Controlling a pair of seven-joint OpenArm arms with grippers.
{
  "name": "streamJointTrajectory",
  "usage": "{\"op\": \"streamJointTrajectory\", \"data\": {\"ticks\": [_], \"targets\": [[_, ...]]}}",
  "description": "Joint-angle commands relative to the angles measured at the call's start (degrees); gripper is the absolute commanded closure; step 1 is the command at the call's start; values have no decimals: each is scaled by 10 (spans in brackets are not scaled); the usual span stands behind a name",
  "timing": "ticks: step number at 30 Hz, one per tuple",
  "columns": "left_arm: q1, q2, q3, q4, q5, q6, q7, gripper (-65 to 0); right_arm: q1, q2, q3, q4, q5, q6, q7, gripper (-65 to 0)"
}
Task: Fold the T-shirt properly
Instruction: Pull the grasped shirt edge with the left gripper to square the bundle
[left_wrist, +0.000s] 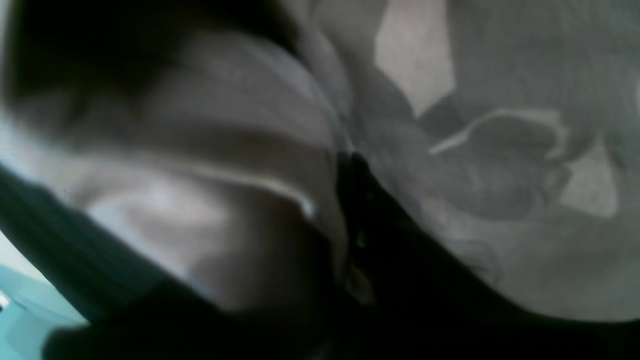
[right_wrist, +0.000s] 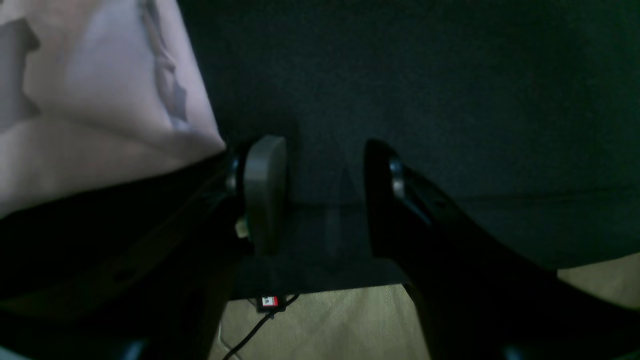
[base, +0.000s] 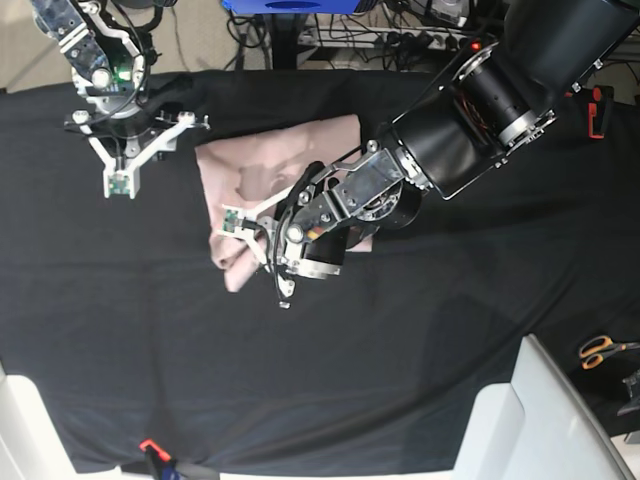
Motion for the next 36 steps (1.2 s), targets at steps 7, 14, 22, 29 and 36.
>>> {"op": "streamJointTrajectory", "data": {"ticks": [7,14,22,29,36], "targets": [[-14,18,-2,6,3,5,-32,0,0,5,24,8,-7,-4,9,-251],[-21,27,37,-16,4,5,-33,0,-4,-8,51,7,-7,-4,9,-251],[-21,30,36,-33,4,5,-33,0,-8,-14,56,7,-7,-4,9,-251],[-31,33,41,-31,4,5,-33,0,-8,-14,56,7,-7,-4,9,-251],[-39,33,41,-36,5,5,-33,0,-9,-14,54,6,-7,-4,9,-251]]}}
